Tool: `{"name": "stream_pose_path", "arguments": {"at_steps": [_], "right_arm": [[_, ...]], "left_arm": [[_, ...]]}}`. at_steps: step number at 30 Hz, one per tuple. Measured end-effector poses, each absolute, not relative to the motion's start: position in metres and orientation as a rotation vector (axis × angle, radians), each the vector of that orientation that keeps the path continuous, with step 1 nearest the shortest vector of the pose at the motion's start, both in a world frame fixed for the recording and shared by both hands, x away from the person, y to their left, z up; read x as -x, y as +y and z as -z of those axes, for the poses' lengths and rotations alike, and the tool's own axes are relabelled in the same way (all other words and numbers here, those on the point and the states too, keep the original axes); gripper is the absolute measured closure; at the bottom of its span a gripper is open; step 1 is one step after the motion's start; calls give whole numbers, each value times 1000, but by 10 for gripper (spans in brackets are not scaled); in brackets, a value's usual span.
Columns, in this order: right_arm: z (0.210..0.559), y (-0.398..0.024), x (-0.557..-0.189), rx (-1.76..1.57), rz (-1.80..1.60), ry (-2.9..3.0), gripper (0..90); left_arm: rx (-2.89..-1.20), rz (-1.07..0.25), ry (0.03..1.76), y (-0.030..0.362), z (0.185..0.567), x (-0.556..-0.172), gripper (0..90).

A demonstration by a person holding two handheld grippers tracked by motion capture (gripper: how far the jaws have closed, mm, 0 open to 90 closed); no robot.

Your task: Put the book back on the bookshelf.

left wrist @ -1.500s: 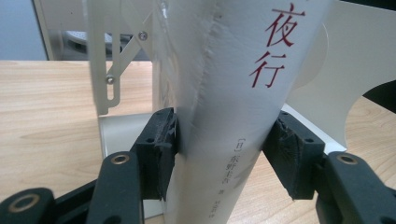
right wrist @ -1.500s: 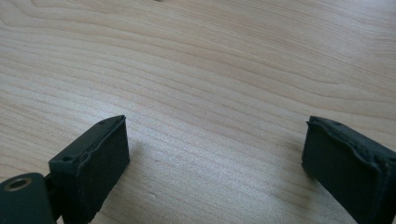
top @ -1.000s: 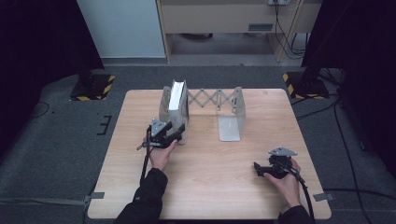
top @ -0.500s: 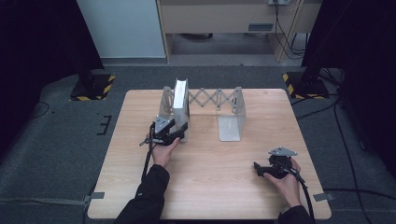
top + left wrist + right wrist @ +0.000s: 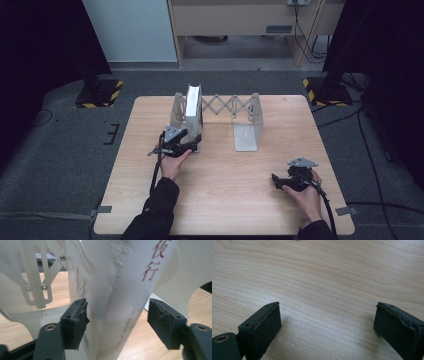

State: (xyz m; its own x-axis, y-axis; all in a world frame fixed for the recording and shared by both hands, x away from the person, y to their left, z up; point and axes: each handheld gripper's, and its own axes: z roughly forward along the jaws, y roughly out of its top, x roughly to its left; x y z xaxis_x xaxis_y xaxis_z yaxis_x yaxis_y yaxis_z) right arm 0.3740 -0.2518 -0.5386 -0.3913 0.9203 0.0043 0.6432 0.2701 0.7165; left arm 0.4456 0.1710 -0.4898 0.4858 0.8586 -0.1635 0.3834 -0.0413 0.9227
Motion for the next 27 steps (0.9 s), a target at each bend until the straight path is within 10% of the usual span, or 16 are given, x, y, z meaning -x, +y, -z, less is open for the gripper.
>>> {"name": "stream_pose_path", "arguments": {"at_steps": [27], "right_arm": [[538, -252, -374, -1415, -904, 2132, 76]], "left_arm": [[-1836, -429, 1190, 215, 508, -382, 254]]}}
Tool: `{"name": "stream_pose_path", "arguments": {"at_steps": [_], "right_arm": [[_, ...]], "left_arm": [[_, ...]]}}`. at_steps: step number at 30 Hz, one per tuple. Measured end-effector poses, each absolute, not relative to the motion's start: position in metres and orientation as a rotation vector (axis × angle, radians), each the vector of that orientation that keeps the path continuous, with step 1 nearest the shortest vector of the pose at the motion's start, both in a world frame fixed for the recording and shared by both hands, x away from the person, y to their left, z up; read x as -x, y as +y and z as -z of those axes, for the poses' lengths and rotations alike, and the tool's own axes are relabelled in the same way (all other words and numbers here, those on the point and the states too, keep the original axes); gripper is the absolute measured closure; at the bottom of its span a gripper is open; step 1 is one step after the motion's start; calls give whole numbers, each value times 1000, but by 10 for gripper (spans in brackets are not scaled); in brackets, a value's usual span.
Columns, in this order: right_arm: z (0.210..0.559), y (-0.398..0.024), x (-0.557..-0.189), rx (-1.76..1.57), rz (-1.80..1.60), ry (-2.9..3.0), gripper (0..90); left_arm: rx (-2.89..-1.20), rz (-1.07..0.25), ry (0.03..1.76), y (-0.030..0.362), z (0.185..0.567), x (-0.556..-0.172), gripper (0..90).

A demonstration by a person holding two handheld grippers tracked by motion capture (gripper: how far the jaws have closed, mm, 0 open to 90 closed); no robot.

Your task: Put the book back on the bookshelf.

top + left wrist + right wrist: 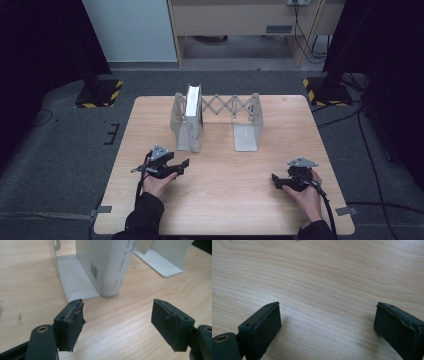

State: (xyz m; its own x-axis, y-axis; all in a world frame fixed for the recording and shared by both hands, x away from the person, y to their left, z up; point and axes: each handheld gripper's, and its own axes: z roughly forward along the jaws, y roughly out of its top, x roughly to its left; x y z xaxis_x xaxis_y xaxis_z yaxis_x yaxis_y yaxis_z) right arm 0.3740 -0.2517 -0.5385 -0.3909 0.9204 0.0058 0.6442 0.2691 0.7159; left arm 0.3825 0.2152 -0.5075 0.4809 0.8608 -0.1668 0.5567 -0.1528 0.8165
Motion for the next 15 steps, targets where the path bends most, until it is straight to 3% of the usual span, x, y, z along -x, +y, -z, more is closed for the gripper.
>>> {"name": "stream_pose_path", "arguments": {"at_steps": [15], "right_arm": [[537, -250, -370, -1392, -925, 2125, 119]], "left_arm": [[-1896, -467, 1294, 252, 517, -369, 223]]}}
